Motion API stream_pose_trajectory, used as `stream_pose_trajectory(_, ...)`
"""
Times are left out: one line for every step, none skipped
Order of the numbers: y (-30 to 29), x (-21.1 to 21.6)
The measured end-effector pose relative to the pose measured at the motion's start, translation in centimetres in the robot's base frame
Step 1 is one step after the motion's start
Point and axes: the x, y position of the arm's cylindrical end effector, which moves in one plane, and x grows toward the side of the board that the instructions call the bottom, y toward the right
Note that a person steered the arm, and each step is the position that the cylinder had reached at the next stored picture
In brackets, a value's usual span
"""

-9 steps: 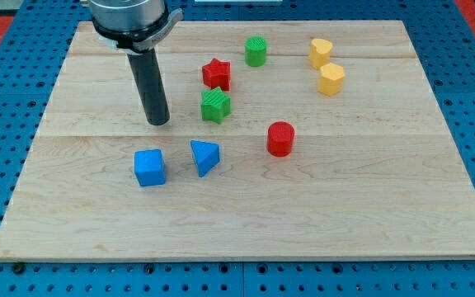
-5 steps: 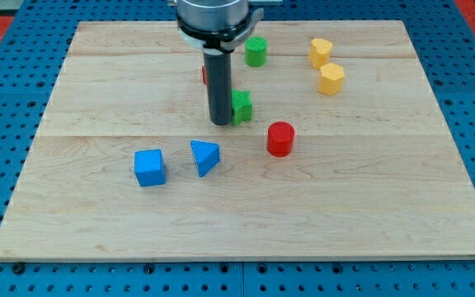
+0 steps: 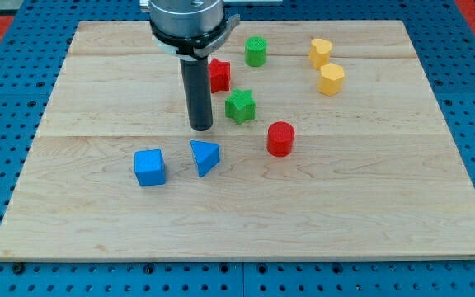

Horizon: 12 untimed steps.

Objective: Nudge the yellow heart right a bit

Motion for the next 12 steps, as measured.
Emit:
stream_pose_trajectory(-0.2, -0.5)
stream_pose_trajectory(-0.2, -0.7)
stream_pose_trajectory(-0.5, -0.8)
stream_pose_trajectory(-3.4, -2.0)
stream_pose_trajectory(-6.0, -4.6)
stream_pose_trajectory(-5.9, -12.8)
stream_pose_trajectory(-2.0, -19.9)
stream_pose_trajectory(10.1, -22.0)
stream_pose_trajectory(16.0, -16.6)
stream_pose_trajectory(22.1, -15.2)
stream_pose_trajectory(25.7, -15.2)
stream_pose_trajectory(30.9, -15.1)
